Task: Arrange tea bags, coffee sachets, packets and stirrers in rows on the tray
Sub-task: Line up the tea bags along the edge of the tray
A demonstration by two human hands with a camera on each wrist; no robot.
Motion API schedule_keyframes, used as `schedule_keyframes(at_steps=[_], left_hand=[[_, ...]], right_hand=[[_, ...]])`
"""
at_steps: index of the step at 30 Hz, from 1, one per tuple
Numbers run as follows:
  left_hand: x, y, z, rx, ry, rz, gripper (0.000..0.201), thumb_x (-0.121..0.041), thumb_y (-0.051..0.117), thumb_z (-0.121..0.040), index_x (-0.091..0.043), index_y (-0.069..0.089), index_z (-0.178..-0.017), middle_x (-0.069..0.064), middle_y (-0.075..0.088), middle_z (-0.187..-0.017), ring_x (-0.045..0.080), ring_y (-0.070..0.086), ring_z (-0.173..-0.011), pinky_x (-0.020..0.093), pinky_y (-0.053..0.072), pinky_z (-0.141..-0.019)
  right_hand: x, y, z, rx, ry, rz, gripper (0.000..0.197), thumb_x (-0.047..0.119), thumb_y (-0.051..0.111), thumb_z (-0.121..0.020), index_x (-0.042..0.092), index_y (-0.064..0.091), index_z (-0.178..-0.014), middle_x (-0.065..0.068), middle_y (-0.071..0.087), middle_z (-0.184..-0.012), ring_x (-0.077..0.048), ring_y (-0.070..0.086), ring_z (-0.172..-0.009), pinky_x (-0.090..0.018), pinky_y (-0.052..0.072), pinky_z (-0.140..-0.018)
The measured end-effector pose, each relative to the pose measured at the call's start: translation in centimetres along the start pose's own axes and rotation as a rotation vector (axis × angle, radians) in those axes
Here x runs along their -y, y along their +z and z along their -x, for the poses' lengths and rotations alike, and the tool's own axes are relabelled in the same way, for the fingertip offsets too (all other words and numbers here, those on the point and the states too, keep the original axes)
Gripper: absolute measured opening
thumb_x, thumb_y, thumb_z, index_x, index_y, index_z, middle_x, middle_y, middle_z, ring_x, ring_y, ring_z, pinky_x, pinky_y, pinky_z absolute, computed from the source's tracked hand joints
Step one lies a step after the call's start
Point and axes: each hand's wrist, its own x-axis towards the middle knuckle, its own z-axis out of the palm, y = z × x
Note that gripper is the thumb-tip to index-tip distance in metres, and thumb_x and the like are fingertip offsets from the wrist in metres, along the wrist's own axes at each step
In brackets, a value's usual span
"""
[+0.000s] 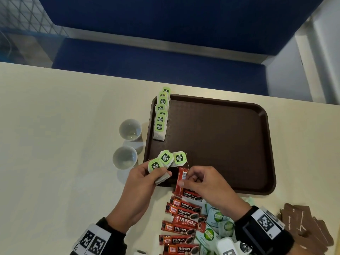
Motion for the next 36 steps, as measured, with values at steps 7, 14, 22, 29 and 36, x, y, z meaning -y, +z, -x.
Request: schedule_keyframes(at_steps=[7, 14, 22, 29, 36], left_hand=[[0.3, -0.3, 0.3, -0.047, 0.097, -0.229, 0.018, -0.020, 0.074, -0.100, -0.029, 0.078, -0.116, -0.016, 0.082, -0.104, 0.002, 0.074, -0.104, 0.010, 0.055, -0.071], [0.1, 0.0, 0.2, -0.067, 0.102, -0.199, 0.017, -0.024, 0.076, -0.098, -0.033, 0.080, -0.112, -0.021, 0.080, -0.102, 0.000, 0.072, -0.103, 0.010, 0.054, -0.074], [-0.9, 0.3, 0.2, -0.007, 0.049, 0.025, 0.021, -0.026, 0.077, -0.087, -0.021, 0.086, -0.106, 0.012, 0.082, -0.112, 0.024, 0.075, -0.116, 0.039, 0.055, -0.101], [-1.1, 0.4, 0.2, 0.007, 0.070, 0.103, 0.044, -0.023, 0.075, -0.086, -0.012, 0.075, -0.128, 0.014, 0.082, -0.112, 0.022, 0.076, -0.114, 0.033, 0.057, -0.093], [-0.7, -0.5, 0.7, -0.078, 0.129, -0.104, 0.021, -0.021, 0.073, -0.100, -0.021, 0.080, -0.119, -0.011, 0.083, -0.105, 0.001, 0.074, -0.103, 0.015, 0.053, -0.084]], right_hand=[[-0.2, -0.2, 1.0, -0.084, -0.012, -0.100, 0.020, 0.035, 0.088, -0.085, 0.019, 0.077, -0.085, -0.008, 0.077, -0.091, -0.013, 0.069, -0.081, -0.032, 0.057, -0.080], [-0.9, -0.7, 1.6, 0.079, -0.063, 0.104, 0.019, 0.040, 0.088, -0.086, 0.024, 0.079, -0.087, 0.003, 0.067, -0.077, -0.005, 0.056, -0.072, -0.025, 0.046, -0.069], [1.0, -1.4, 1.0, -0.175, -0.130, 0.211, 0.021, 0.048, 0.090, -0.079, 0.032, 0.080, -0.089, 0.008, 0.072, -0.077, 0.000, 0.059, -0.063, -0.015, 0.048, -0.059], [4.4, -0.6, -1.4, -0.181, -0.175, -0.157, 0.013, 0.037, 0.075, -0.098, 0.032, 0.077, -0.109, 0.006, 0.077, -0.099, -0.007, 0.069, -0.082, -0.025, 0.052, -0.071], [6.6, -1.0, -4.8, -0.207, -0.314, 0.047, 0.004, 0.025, 0.075, -0.099, 0.028, 0.076, -0.100, 0.006, 0.078, -0.091, -0.010, 0.073, -0.078, -0.015, 0.052, -0.072]])
